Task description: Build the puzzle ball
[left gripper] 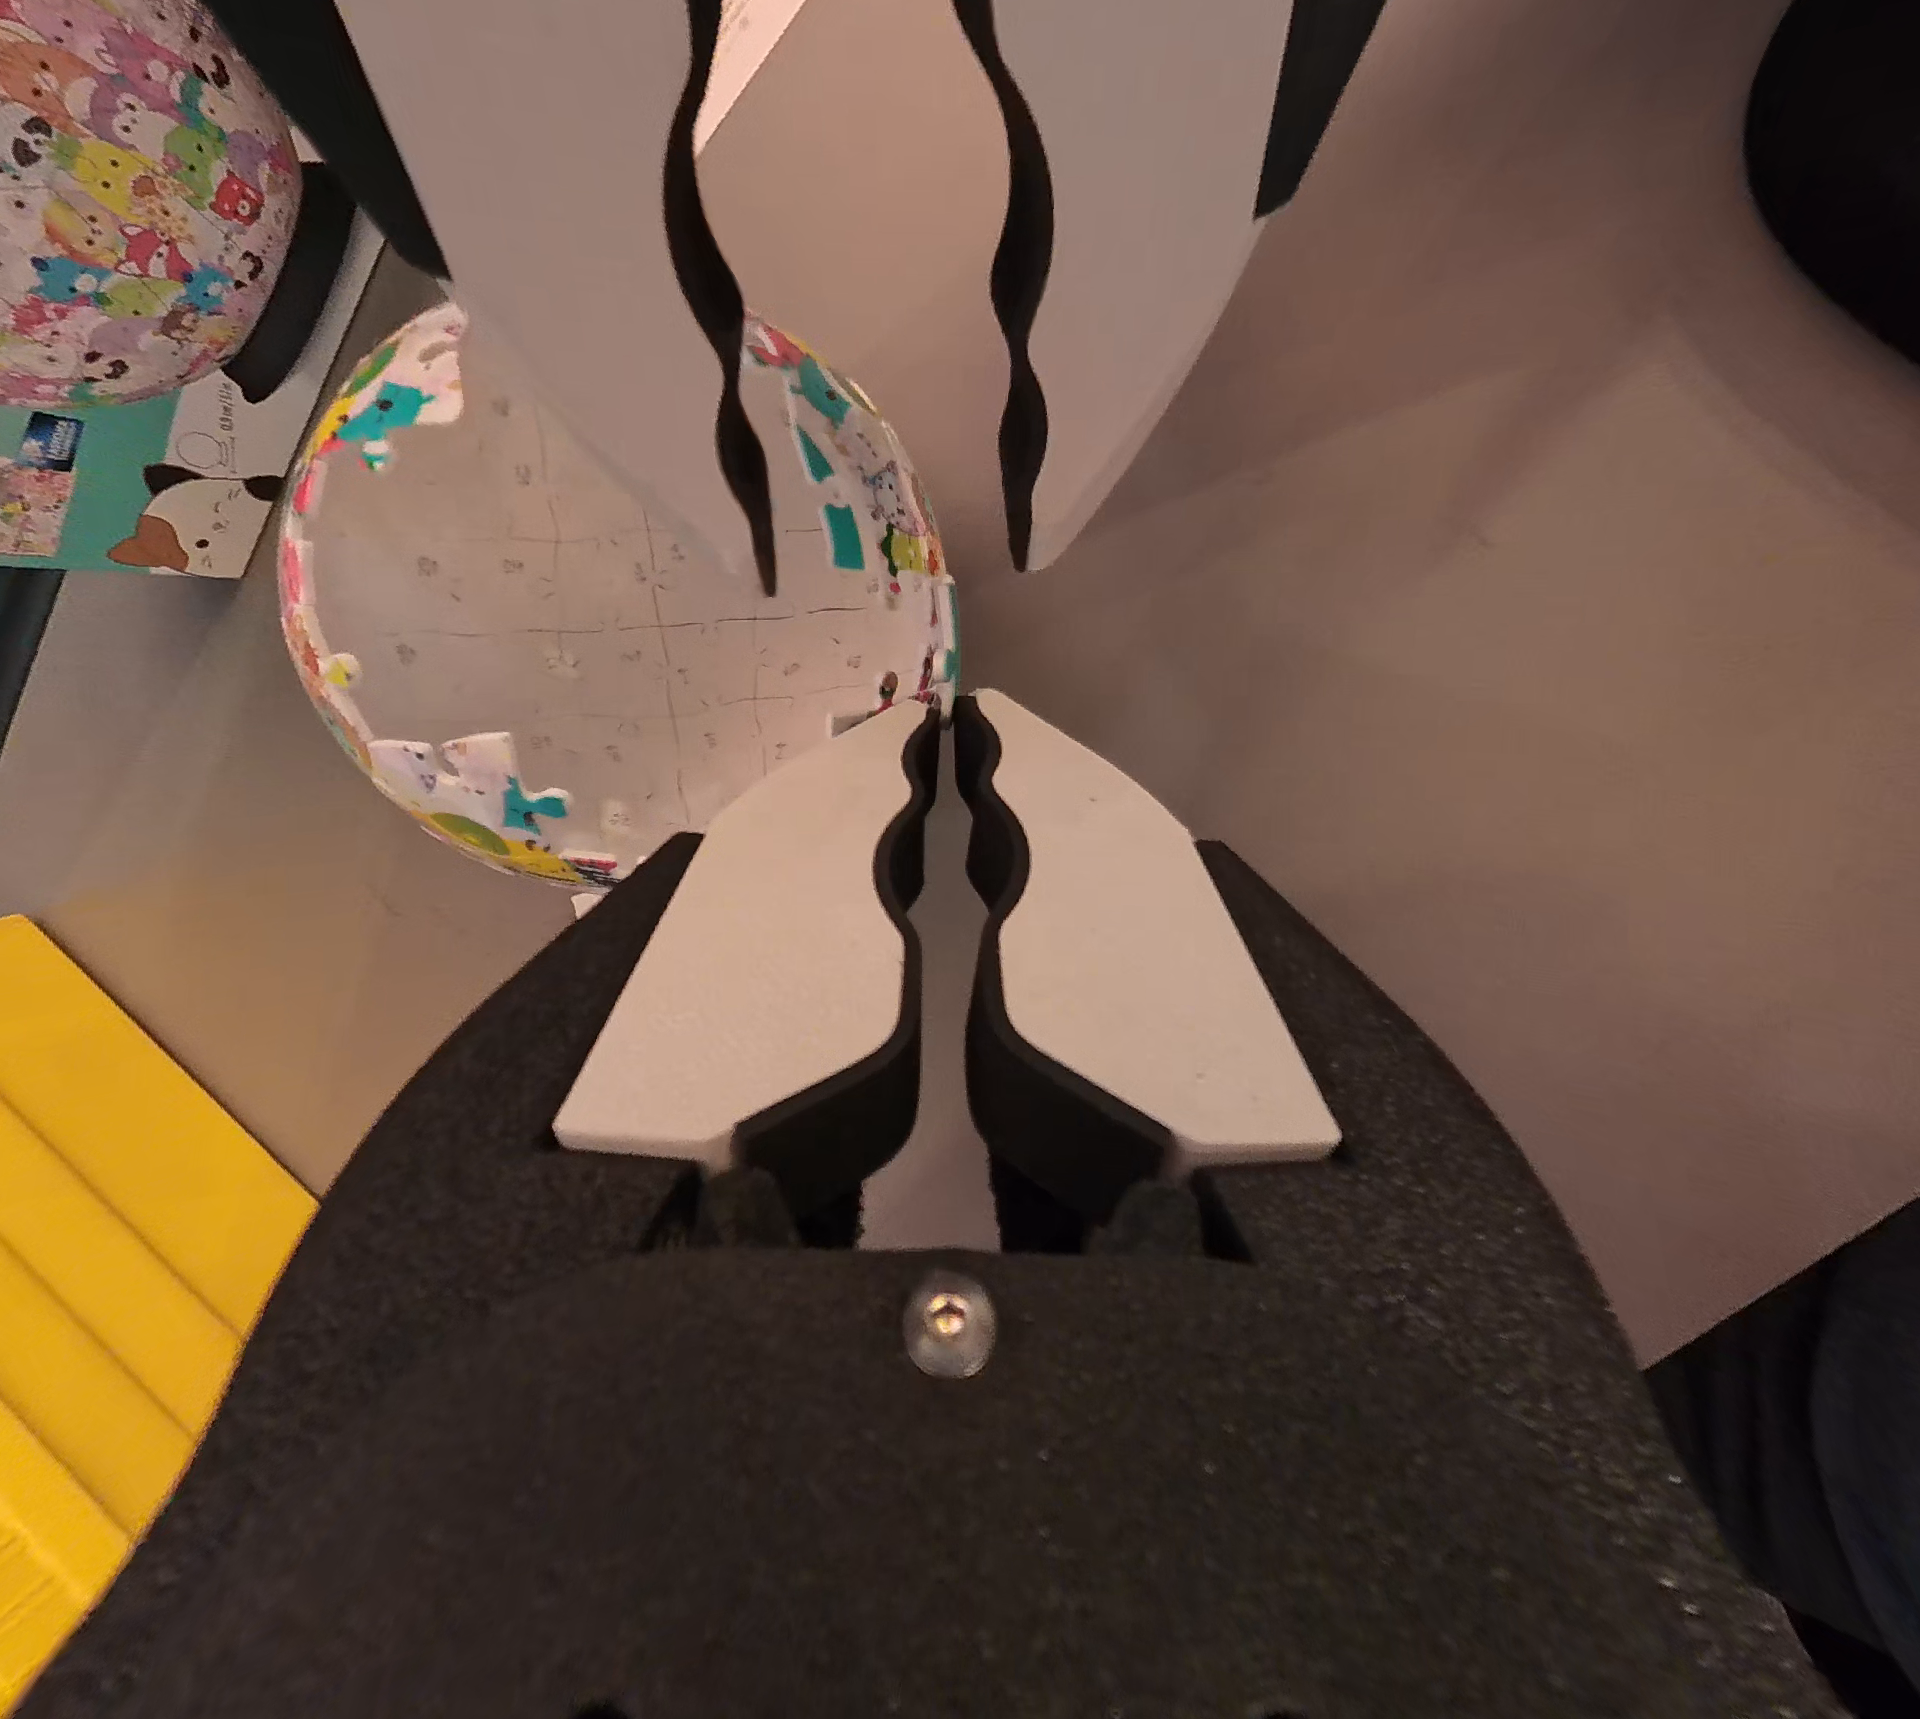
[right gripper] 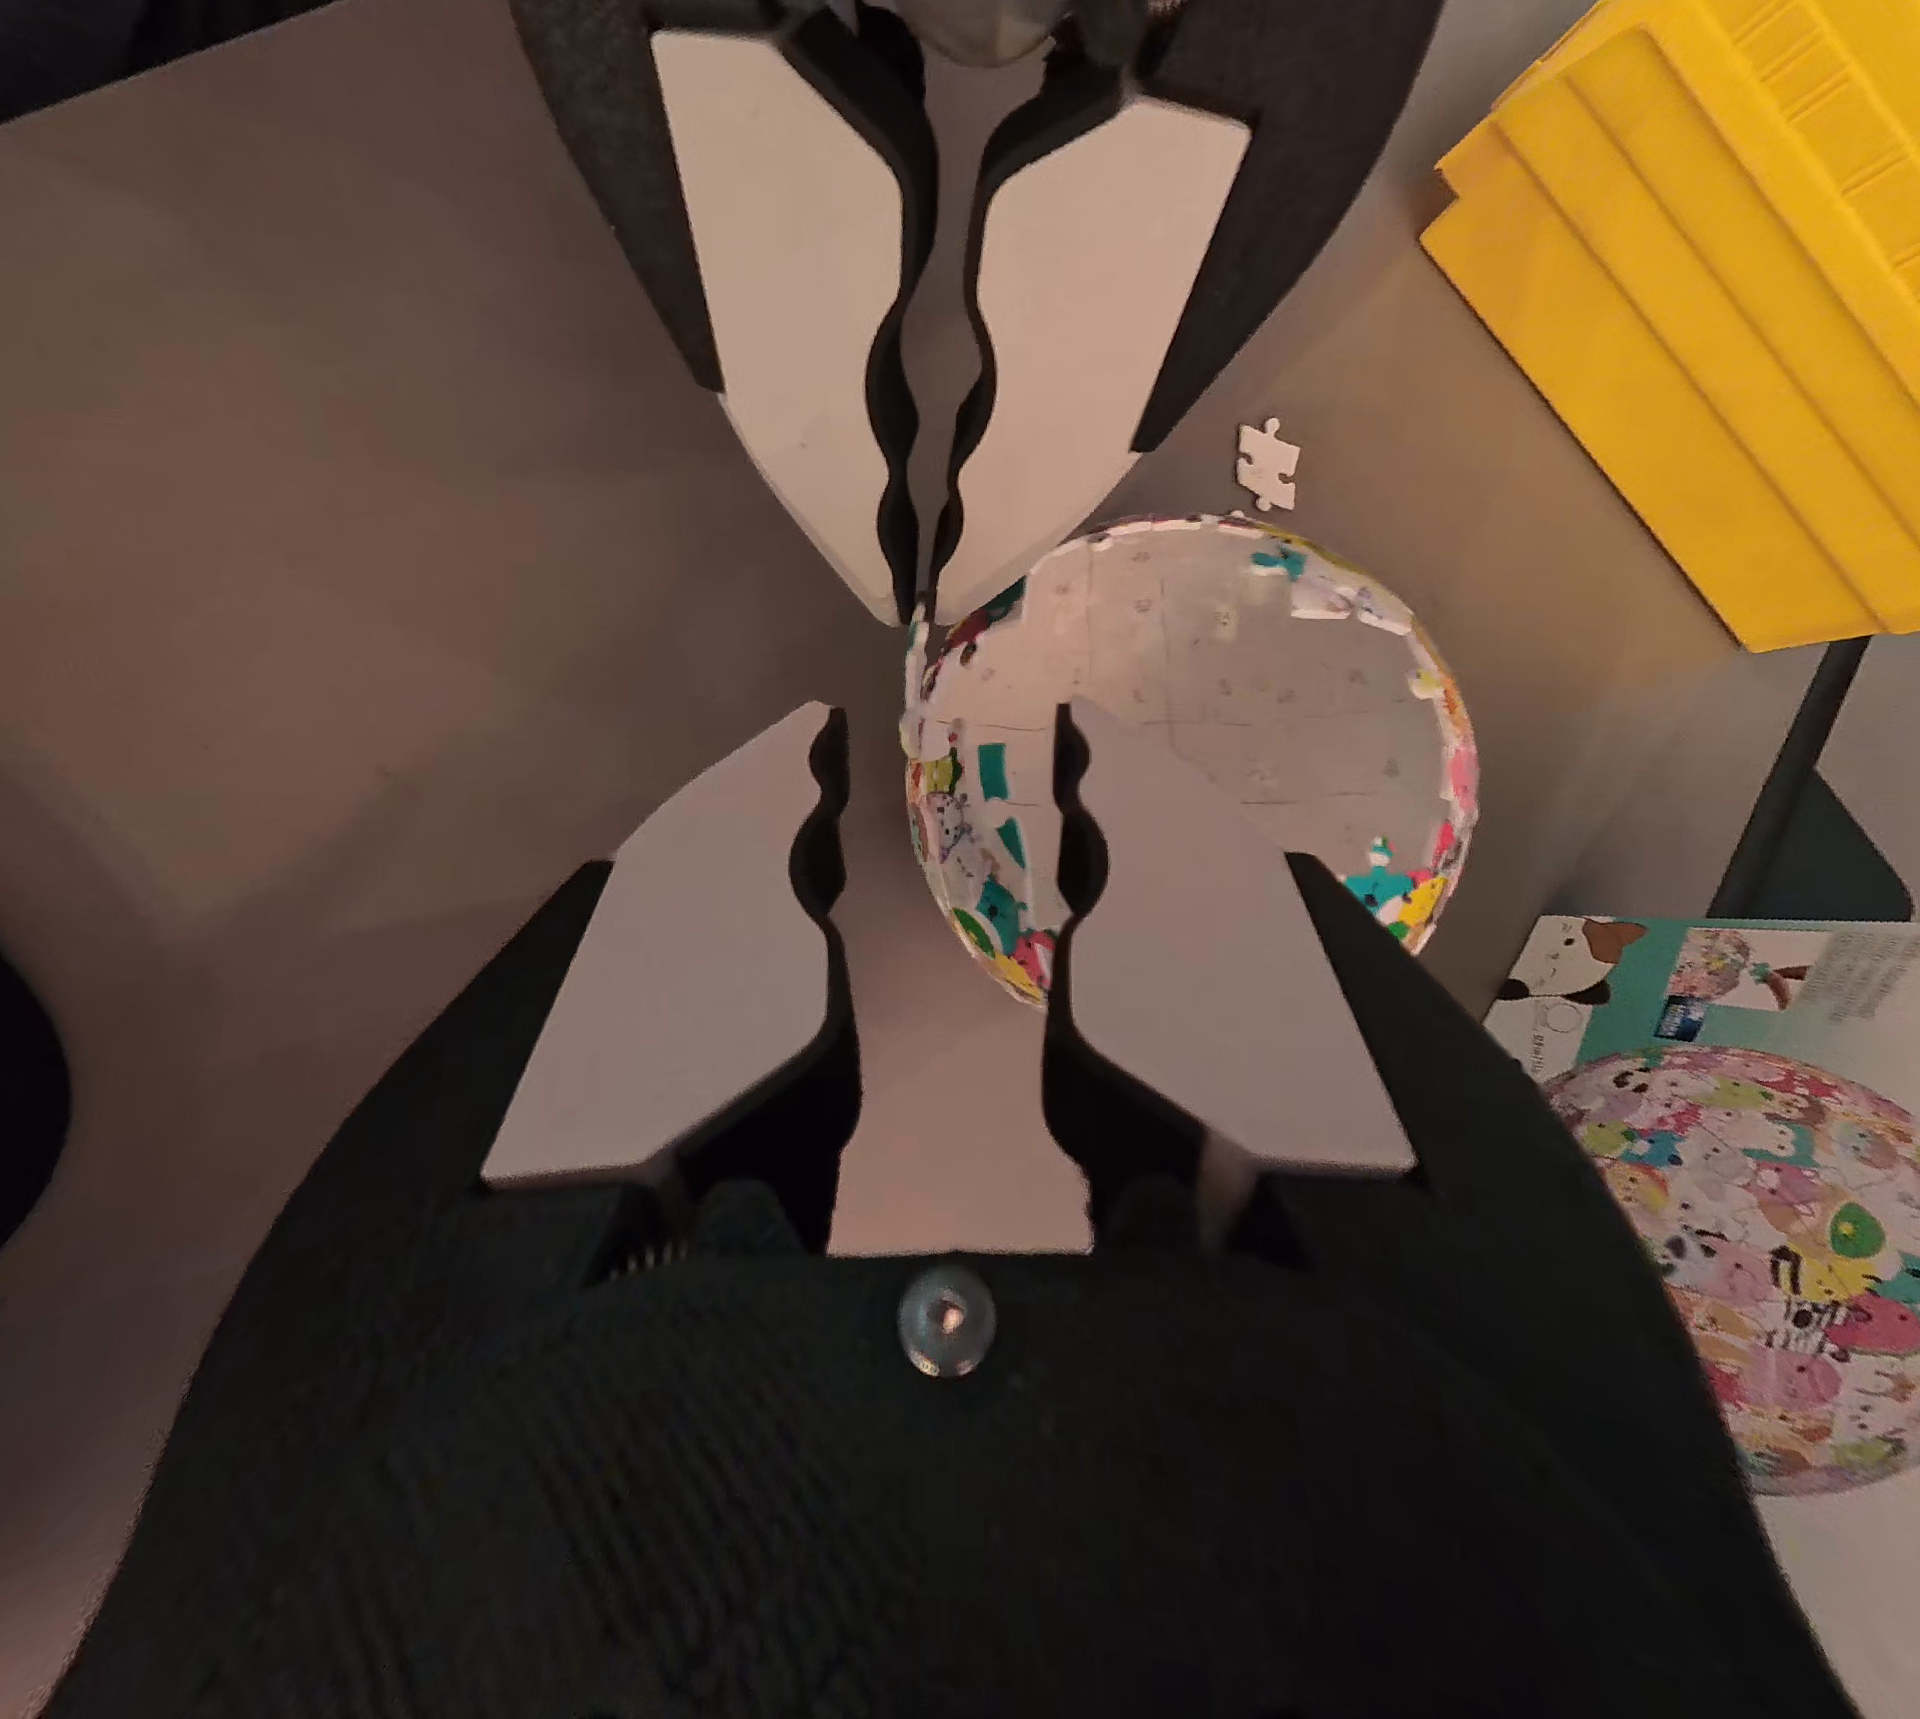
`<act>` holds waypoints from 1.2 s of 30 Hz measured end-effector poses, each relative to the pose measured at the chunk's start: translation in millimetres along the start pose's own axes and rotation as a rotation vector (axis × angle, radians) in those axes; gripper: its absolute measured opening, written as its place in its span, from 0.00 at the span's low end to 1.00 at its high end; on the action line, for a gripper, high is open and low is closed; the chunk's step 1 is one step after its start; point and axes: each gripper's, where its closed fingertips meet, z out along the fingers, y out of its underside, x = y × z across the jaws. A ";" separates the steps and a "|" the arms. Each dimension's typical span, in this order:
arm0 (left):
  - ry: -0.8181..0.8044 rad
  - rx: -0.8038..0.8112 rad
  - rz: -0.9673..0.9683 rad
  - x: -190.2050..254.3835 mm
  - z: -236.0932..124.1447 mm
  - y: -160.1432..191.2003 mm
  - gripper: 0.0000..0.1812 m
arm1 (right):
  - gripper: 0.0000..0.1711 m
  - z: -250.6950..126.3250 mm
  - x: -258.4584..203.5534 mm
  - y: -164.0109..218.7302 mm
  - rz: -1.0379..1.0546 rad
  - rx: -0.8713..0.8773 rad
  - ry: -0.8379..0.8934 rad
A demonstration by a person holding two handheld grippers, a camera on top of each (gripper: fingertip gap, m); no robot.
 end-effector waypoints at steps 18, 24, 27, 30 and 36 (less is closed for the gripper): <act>0.029 -0.049 -0.051 -10.9 -0.1 -1.0 0.01 | 0.20 2.8 3.3 2.6 -0.030 0.011 0.013; 0.033 -0.045 -0.057 -12.0 1.4 0.7 0.01 | 0.06 0.3 7.7 -0.8 -0.066 0.023 0.051; 0.029 -0.044 -0.056 -13.5 1.1 0.9 0.01 | 0.09 3.5 5.6 1.5 -0.035 0.012 0.024; 0.026 -0.043 -0.053 -14.5 0.8 1.6 0.01 | 0.09 6.9 8.3 2.8 -0.028 0.007 0.035; 0.026 -0.032 -0.052 -14.1 0.8 2.6 0.01 | 0.07 9.4 13.4 3.8 -0.013 0.001 0.056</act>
